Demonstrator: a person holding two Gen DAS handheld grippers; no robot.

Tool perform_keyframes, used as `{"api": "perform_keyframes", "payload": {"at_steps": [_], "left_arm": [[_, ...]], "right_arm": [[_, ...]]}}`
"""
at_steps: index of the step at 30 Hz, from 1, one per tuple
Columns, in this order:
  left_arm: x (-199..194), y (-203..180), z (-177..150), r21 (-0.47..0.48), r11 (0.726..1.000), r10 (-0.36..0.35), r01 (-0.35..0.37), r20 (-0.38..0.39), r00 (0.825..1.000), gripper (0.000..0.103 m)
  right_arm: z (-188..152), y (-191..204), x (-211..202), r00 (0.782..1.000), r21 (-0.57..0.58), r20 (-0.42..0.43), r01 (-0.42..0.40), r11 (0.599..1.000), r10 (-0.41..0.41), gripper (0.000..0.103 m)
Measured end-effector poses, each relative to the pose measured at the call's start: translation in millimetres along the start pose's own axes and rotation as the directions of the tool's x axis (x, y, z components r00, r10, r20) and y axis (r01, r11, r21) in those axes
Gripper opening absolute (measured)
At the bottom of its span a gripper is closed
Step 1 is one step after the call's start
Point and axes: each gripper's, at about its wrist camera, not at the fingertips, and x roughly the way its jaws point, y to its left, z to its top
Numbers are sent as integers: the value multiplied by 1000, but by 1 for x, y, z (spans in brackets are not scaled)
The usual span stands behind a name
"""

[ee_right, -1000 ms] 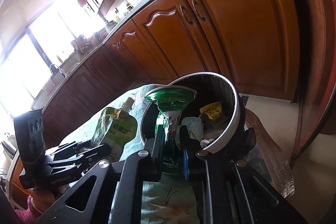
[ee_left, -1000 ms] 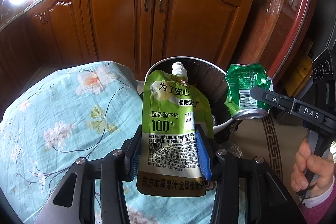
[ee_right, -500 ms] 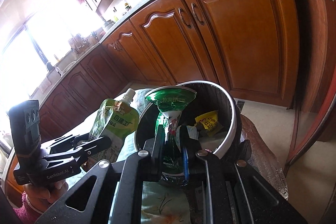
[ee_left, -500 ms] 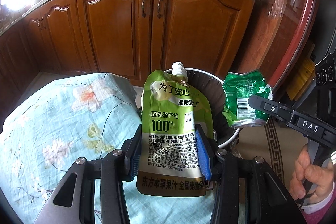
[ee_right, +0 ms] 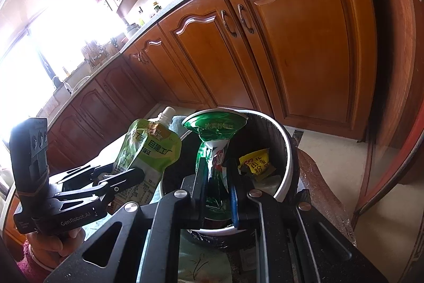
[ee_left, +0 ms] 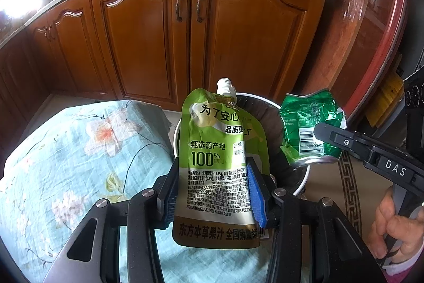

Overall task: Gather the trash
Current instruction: 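Carry the can and pouch over the bin and open both tools to drop them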

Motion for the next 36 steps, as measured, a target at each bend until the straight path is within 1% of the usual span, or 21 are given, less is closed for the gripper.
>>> {"api": "perform_keyframes", "payload": {"at_steps": [10,17,23,28,36], "left_arm": [[18,-4,3,-6,1000,25,-25,-45,999,44],[29,-8,12,5,999,36,-36,-69,997,44],[39,-15,16,20,999,43,-41,-95,995,44],[49,-13,22,0,1000,29,-29,-123,992,44],[60,-23,32,15,999,43,-41,-159,986,45]], "right_arm": [[6,-1,14,999,-8,-31,29,1000,-30,14],[8,-4,24,998,-9,-47,49,999,-50,14],[10,-4,31,996,-15,-62,65,998,-66,14],[11,-6,38,994,-9,-81,77,997,-78,14],[14,-6,50,990,-10,-113,88,996,-89,14]]}}
